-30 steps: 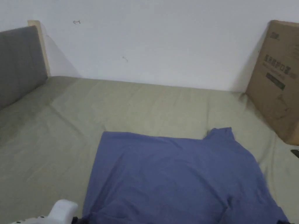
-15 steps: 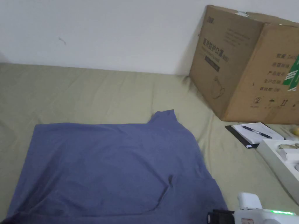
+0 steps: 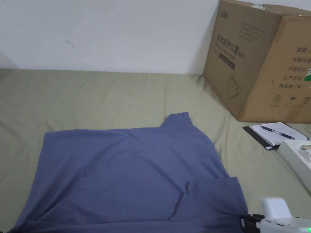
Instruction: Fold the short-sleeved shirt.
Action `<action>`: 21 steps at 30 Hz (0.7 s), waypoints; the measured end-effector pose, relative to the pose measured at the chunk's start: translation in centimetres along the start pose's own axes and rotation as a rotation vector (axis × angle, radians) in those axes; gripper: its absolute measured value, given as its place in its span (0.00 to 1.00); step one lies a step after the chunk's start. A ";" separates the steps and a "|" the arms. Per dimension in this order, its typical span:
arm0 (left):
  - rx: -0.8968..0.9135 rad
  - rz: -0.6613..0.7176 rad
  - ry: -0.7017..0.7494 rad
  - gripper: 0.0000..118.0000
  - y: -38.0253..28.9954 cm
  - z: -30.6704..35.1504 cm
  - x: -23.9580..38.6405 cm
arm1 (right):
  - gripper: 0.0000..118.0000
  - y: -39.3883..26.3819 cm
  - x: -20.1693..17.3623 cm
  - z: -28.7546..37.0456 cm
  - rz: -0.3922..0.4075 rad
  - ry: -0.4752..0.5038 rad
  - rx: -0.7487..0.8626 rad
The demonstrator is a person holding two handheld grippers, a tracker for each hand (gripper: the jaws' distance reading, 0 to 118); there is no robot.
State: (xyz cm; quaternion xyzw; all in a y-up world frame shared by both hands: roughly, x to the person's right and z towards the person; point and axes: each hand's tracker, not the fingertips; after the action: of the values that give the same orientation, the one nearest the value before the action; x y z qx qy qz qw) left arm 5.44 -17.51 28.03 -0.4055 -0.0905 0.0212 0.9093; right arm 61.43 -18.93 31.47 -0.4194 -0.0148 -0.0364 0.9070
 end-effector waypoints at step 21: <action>-0.156 0.009 0.000 0.05 11.6 -9.0 -2.7 | 0.03 15.8 0.0 -7.0 -0.165 0.047 -0.211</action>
State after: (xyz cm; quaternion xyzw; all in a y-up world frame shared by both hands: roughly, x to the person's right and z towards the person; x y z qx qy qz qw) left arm 4.81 -16.62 13.18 -0.4756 -0.0899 0.0181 0.8749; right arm 62.61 -14.06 14.97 -0.5089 -0.0240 -0.1219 0.8518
